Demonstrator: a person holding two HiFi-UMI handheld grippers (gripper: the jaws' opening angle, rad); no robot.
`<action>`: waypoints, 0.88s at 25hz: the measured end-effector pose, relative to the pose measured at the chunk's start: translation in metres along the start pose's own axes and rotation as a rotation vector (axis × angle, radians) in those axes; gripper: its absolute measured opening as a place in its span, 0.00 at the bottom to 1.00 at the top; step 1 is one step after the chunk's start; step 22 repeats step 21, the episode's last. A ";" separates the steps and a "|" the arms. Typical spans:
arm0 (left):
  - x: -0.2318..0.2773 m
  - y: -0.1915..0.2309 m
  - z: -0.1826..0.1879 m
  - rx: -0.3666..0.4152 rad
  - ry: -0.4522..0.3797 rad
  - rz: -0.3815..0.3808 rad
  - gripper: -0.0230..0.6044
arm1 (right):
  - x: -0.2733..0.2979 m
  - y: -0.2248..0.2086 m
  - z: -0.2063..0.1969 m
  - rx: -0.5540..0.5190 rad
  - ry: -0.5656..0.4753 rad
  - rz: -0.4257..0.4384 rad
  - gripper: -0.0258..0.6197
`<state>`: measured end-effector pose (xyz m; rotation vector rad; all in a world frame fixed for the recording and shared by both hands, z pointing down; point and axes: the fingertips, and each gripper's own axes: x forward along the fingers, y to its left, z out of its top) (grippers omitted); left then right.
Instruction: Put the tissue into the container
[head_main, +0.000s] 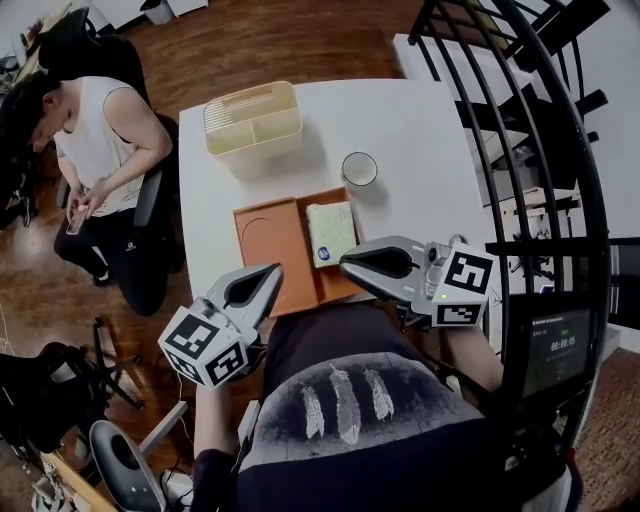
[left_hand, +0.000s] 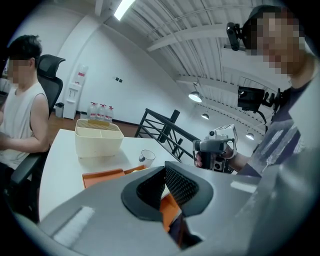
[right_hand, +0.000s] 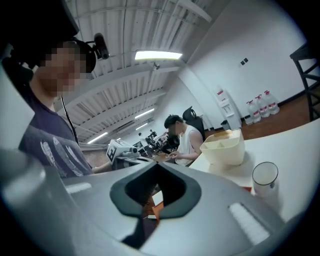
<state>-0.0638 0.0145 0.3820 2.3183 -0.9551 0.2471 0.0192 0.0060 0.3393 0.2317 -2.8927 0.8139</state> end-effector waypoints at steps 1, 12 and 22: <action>0.001 -0.002 0.001 0.002 -0.004 0.006 0.06 | -0.001 0.000 0.000 -0.001 0.001 0.010 0.04; 0.000 -0.016 0.008 0.004 -0.034 0.072 0.06 | -0.009 0.004 0.013 -0.041 0.008 0.102 0.04; 0.001 -0.024 0.003 -0.005 -0.051 0.100 0.06 | -0.011 0.007 0.005 -0.037 0.023 0.151 0.04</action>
